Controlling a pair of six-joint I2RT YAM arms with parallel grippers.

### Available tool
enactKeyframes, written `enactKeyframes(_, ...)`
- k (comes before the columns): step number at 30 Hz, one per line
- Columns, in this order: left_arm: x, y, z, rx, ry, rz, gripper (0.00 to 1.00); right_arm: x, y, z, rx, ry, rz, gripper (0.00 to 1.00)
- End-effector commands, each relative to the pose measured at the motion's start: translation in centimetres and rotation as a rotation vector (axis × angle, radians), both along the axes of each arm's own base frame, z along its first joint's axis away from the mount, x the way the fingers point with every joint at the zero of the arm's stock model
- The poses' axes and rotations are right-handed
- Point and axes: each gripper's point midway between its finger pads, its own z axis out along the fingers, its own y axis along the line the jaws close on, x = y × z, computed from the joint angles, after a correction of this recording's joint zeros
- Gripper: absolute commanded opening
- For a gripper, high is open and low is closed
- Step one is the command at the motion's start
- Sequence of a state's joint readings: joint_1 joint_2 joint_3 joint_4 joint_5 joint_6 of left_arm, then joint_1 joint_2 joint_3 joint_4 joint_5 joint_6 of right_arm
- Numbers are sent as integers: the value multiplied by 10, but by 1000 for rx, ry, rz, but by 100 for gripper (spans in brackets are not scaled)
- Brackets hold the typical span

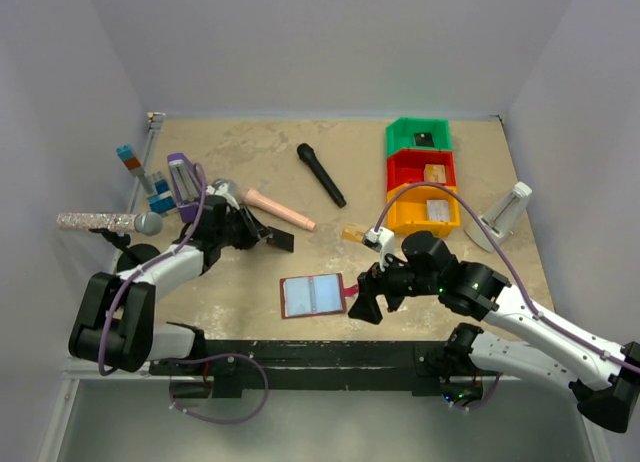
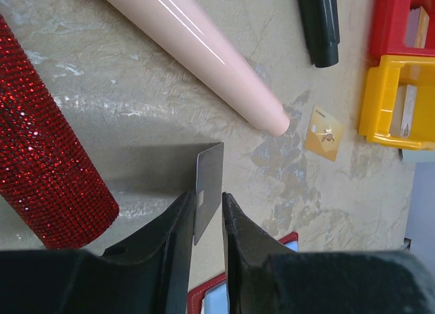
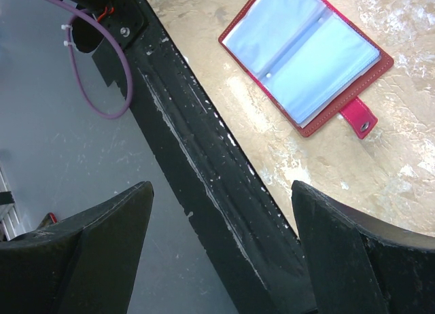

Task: Take the credit cards out of the card holder
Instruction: Place the credit card at the center of the board.

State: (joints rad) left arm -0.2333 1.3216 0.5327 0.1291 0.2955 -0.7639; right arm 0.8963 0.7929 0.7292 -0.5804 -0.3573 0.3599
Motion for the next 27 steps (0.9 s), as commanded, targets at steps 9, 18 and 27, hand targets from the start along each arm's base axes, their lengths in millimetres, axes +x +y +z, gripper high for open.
enactKeyframes(9, 11, 7, 39, 20, -104, 0, 35, 5, 4, 8, 18, -11, -10, 88)
enactKeyframes(18, -16, -9, 69, -44, -175, -36, 40, 34, 3, -18, -82, 26, -191, 93)
enactKeyframes(27, -82, -34, 59, -32, -168, -76, 41, 89, -10, -62, -188, 126, -467, 90)
